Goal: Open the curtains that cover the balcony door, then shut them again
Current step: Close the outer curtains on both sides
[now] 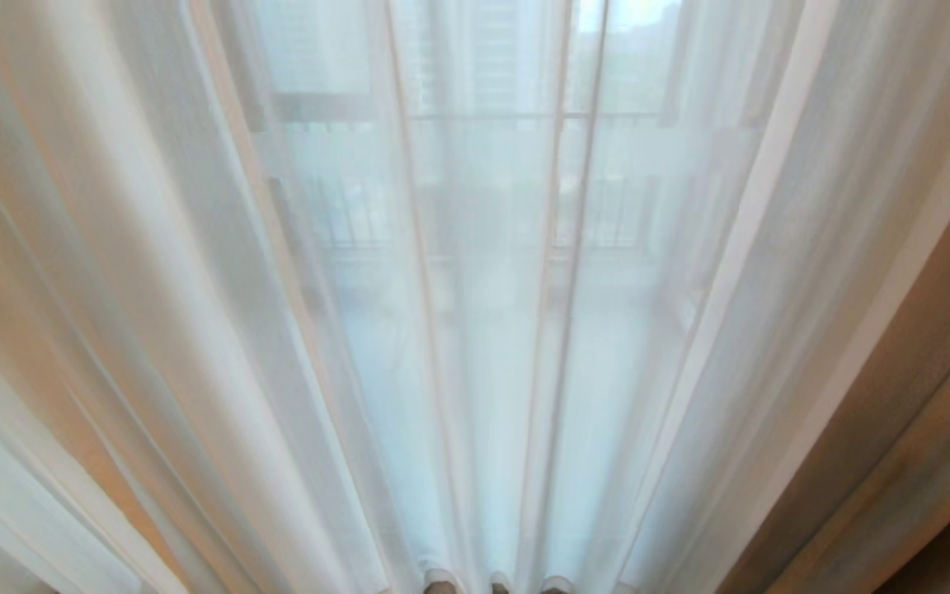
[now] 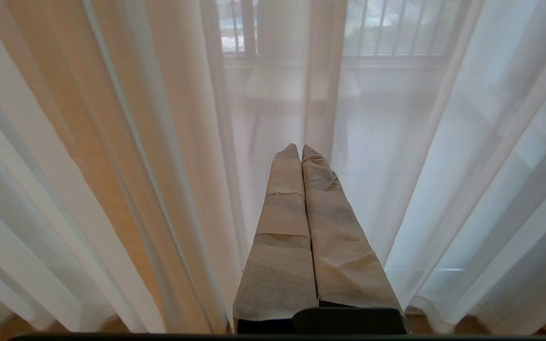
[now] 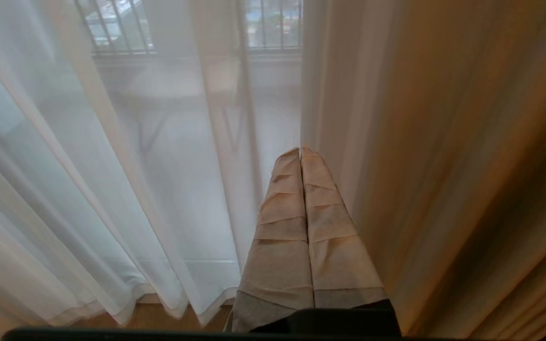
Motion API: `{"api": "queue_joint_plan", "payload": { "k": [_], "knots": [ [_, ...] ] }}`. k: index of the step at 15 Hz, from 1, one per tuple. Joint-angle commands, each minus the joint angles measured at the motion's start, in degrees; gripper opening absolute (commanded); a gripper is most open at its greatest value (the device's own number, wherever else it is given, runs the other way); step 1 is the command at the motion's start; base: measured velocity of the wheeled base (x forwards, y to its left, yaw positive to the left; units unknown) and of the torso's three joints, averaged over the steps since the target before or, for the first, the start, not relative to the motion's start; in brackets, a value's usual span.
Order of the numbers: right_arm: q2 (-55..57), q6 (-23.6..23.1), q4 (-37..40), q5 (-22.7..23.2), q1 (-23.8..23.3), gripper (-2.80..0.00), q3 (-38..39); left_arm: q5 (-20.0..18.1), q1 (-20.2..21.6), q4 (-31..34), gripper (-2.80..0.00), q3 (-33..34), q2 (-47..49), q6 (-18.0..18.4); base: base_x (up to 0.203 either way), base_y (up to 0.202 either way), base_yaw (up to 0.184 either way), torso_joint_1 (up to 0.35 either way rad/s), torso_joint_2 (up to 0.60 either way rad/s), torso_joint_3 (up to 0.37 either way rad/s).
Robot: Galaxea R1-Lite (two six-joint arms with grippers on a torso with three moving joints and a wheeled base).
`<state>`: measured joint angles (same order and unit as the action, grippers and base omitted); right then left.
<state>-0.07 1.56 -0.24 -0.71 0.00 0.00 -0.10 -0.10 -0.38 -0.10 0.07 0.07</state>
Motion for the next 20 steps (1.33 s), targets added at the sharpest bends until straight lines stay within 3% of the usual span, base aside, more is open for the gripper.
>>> {"api": "queue_joint_plan", "payload": {
  "k": [1,11,20],
  "knots": [
    [0.1,0.0,0.0,0.0,0.0,-2.80,0.0,0.0,0.0,-0.1,-2.80,0.0,-0.1,0.0,0.000,-0.187,0.003,0.006,0.00,0.002],
    [0.1,0.0,0.0,0.0,0.0,-2.80,0.0,0.1,0.0,0.0,-2.80,0.0,-0.1,0.0,0.000,-0.185,0.001,0.002,0.00,0.002],
    [0.1,0.0,0.0,0.0,0.0,-2.80,0.0,0.1,0.0,0.0,-2.80,0.0,-0.1,0.0,0.000,-0.011,0.000,0.000,0.00,0.001]
  ]
}}
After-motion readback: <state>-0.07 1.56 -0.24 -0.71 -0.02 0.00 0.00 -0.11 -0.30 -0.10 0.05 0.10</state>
